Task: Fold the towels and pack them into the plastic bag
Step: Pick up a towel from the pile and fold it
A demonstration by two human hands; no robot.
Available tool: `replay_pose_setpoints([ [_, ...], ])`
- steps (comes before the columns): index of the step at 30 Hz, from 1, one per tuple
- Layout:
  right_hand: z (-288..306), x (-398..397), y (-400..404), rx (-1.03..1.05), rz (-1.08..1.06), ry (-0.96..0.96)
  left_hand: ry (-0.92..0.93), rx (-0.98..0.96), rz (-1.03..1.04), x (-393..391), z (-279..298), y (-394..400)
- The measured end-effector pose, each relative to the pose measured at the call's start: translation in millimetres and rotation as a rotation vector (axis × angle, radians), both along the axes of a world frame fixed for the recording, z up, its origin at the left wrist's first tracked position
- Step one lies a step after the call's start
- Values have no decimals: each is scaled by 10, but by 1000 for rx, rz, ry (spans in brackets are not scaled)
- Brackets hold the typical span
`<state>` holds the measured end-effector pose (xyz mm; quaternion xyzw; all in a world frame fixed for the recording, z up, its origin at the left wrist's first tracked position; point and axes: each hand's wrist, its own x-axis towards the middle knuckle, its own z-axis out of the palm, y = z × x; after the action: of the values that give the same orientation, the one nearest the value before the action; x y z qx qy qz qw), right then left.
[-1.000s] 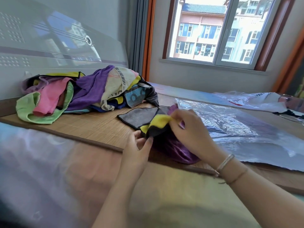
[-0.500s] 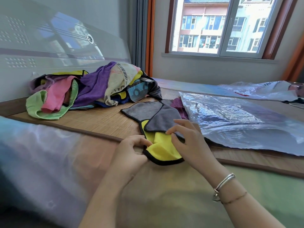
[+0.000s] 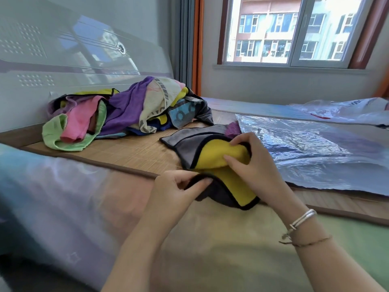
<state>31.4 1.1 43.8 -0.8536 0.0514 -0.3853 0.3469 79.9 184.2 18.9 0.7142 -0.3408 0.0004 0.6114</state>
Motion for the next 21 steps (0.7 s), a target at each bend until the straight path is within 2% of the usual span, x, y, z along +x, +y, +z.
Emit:
replay_pose_setpoints([
  [2,25,-131,20,81,60,55,-38,32,81,28,-42,-41],
  [5,-32,-286,58,-16,85,149,-17,32,101,-12,-63,-102],
  [9,-90,-445,54,-17,151,166,-20,4,85,-126,-4,-147],
  [15,-54,-490,45,-69,136,118,-211,-80,178,-272,153,-122],
  [21,-118,-427,67,-134,144,148,-235,-118,180,-232,124,-155],
])
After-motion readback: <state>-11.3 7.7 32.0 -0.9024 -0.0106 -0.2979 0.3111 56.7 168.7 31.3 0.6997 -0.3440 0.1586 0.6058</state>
